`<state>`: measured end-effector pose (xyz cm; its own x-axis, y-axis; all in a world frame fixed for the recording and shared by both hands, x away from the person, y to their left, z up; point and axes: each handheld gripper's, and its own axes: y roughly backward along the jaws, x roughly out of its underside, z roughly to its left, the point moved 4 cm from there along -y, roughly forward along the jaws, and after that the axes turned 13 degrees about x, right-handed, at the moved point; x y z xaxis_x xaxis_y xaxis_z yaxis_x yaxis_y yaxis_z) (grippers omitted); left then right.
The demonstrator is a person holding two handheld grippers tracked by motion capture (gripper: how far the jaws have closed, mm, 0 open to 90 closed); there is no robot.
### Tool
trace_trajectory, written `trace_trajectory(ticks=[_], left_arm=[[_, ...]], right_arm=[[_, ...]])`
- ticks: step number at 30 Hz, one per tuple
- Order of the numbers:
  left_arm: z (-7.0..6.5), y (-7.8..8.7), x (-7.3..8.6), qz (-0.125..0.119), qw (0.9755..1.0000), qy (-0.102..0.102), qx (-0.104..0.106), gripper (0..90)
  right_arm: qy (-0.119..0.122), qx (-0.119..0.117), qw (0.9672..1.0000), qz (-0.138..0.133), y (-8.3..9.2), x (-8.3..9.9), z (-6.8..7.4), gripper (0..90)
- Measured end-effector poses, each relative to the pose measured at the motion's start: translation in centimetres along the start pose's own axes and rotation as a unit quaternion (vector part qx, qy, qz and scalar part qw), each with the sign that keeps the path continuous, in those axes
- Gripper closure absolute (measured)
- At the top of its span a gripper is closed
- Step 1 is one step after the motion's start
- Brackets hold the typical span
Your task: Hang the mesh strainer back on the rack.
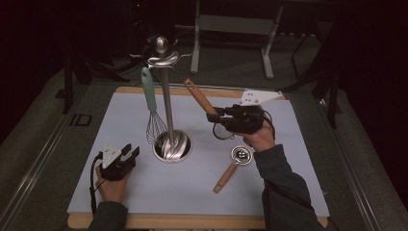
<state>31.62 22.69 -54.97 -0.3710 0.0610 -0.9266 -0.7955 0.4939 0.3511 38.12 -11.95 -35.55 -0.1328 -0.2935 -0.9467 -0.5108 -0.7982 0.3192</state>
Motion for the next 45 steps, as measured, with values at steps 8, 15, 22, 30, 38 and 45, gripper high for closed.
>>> trace_trajectory(ticks=[8,15,22,30,38,45], left_arm=[[0.0,0.0,0.0,0.001,1.0,-0.002,0.0,62.3],[0.0,0.0,0.0,0.002,1.0,-0.001,0.0,62.3],[0.0,0.0,0.0,0.0,1.0,0.0,0.001,62.3],[0.0,0.0,0.0,0.001,1.0,0.0,0.001,62.3],[0.0,0.0,0.0,0.003,1.0,0.0,0.001,62.3],[0.0,0.0,0.0,0.002,1.0,0.001,0.002,62.3]], right_arm=[[-0.001,0.0,1.0,-0.009,0.4,-0.7,-0.2,71.5],[-0.005,-0.004,0.9997,-0.022,0.7,-1.6,-0.2,71.5],[-0.002,-0.004,0.9995,-0.03,1.0,-2.5,-0.1,71.5],[0.003,-0.008,0.999,-0.044,1.5,-3.8,0.2,71.5],[0.01,-0.022,0.9982,-0.055,1.4,-5.0,1.1,71.5],[0.025,-0.035,0.9982,-0.043,0.4,-5.3,2.2,71.5]])
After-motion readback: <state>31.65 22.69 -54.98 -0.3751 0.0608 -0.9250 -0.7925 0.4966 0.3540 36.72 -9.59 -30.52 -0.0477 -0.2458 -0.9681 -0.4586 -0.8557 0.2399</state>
